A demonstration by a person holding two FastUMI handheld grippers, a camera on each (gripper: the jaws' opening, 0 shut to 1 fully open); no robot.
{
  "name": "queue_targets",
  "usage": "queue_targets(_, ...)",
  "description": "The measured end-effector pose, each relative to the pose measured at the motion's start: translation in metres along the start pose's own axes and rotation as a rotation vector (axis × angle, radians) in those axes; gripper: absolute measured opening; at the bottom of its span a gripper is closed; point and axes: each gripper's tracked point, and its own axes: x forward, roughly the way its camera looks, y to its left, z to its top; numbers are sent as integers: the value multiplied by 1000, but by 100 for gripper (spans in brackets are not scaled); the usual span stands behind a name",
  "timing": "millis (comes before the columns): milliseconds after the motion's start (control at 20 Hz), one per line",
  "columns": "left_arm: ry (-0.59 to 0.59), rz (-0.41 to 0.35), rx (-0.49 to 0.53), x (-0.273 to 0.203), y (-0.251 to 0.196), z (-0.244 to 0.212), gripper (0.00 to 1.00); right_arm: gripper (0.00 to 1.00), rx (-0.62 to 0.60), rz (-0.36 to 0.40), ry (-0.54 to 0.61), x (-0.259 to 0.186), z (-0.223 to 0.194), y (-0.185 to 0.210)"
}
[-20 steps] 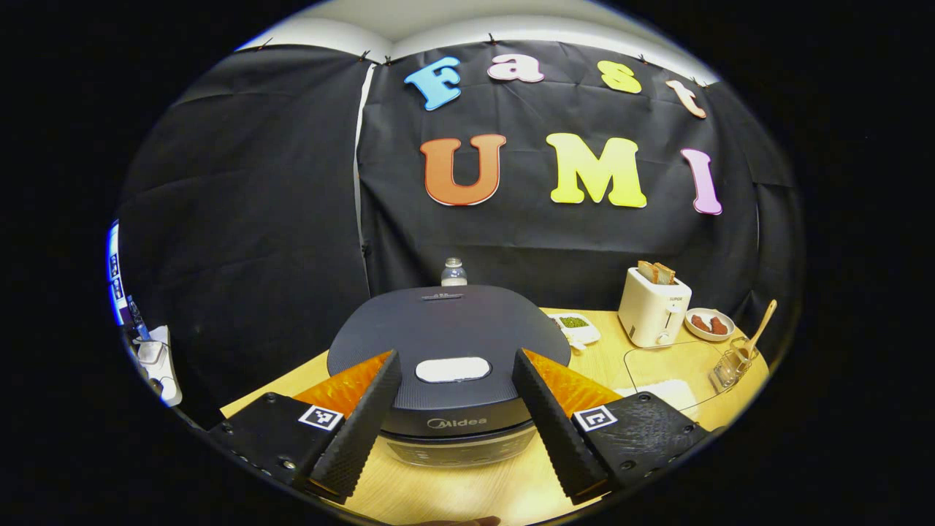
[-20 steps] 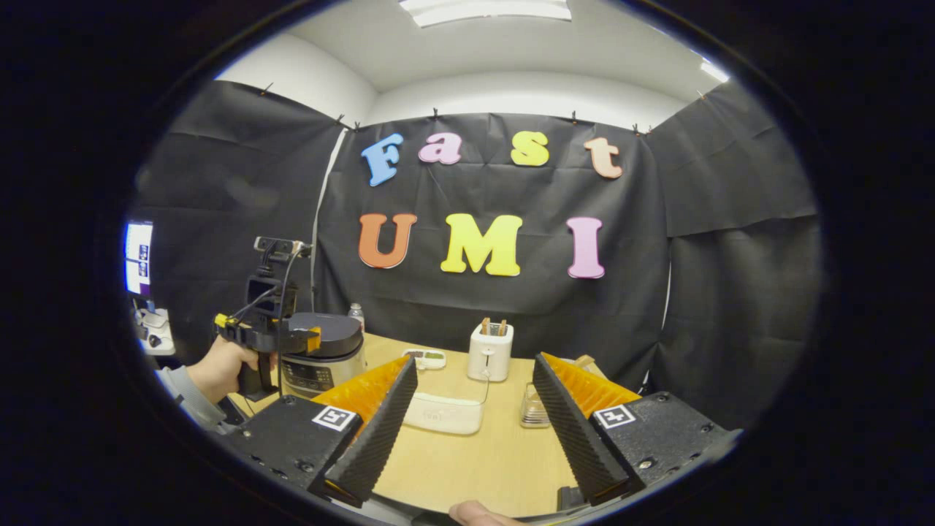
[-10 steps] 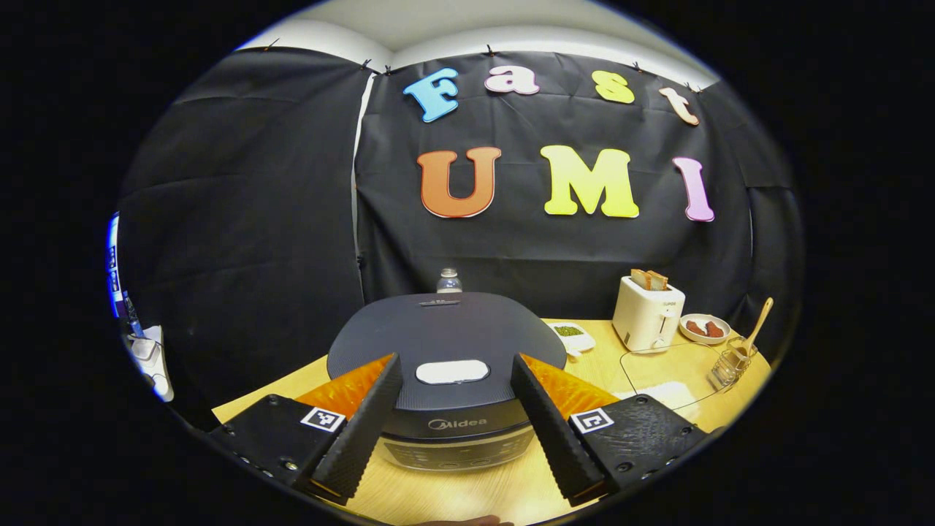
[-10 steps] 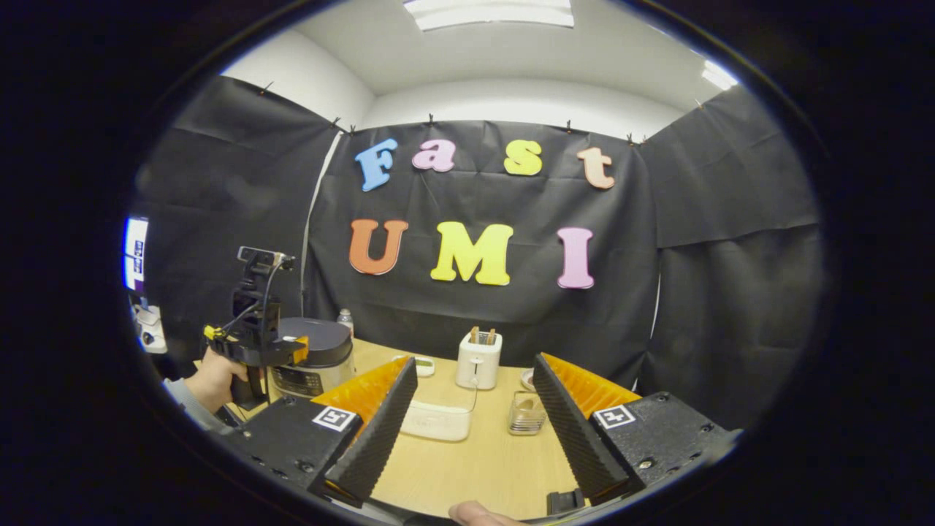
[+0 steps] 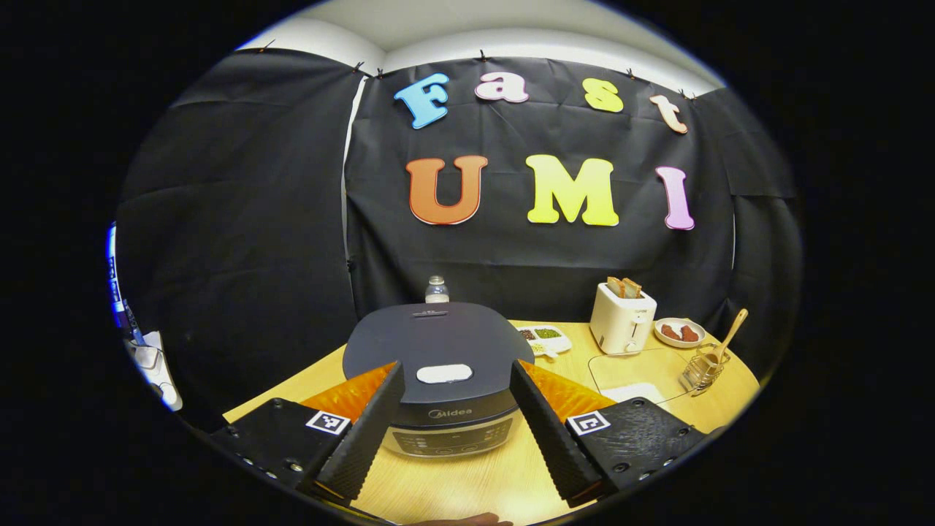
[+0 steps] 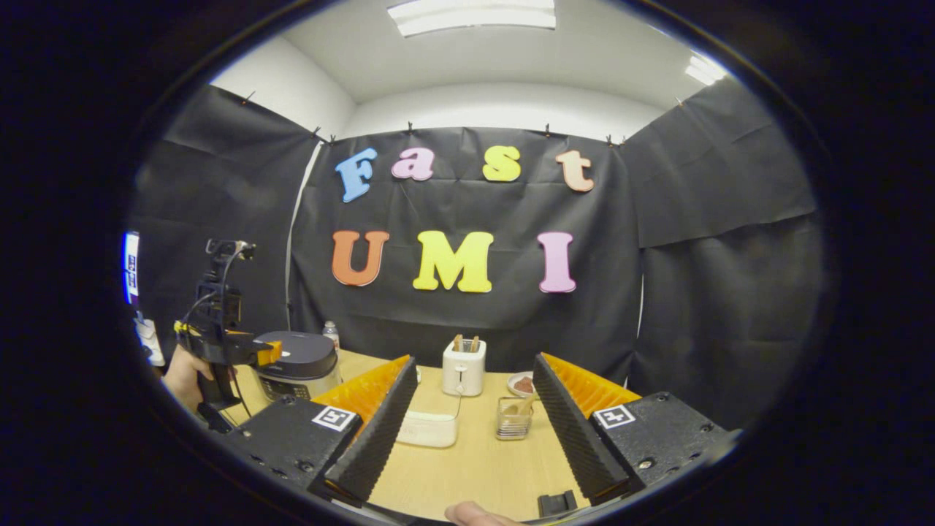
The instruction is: Close the left gripper, press the button to open the rice cooker; take a wooden spoon from the chopstick holder with the right hand, scoop a spoonful of rice and pour it into the rice cooker, then put the wooden spoon back into the chopstick holder.
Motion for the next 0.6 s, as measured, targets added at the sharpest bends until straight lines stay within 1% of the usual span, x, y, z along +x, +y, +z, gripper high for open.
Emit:
queue_targets(100, -21, -8, -8, -22, -2, 10, 93, 96, 9, -9, 0, -1, -1, -5)
queue_targets(150, -43, -16, -8, -34, -5, 16, 93, 100, 11, -13, 1, -2, -2, -7)
queue_targets(200, -70, -17, -11, -45, -4, 23, 93, 96, 13, -17, 2, -4, -3, -9)
queue_targets(250, -98, -28, -20, -56, -6, 30, 93, 100, 14, -20, 3, -4, -3, -10)
queue_targets(400, -154, -86, -40, -94, -22, 46, 93, 100, 23, -25, -1, -7, -3, -14)
queue_targets(450, -164, -100, -41, -104, -27, 49, 93, 96, 25, -30, -1, -8, -4, -16)
queue_targets(500, -179, -111, -41, -112, -27, 52, 93, 100, 27, -33, -1, -8, -5, -18)
queue_targets(550, -182, -121, -39, -119, -30, 53, 93, 96, 29, -34, 3, -7, -6, -18)
queue_targets(600, -177, -131, -41, -128, -33, 50, 93, 96, 29, -32, 6, -8, -7, -18)
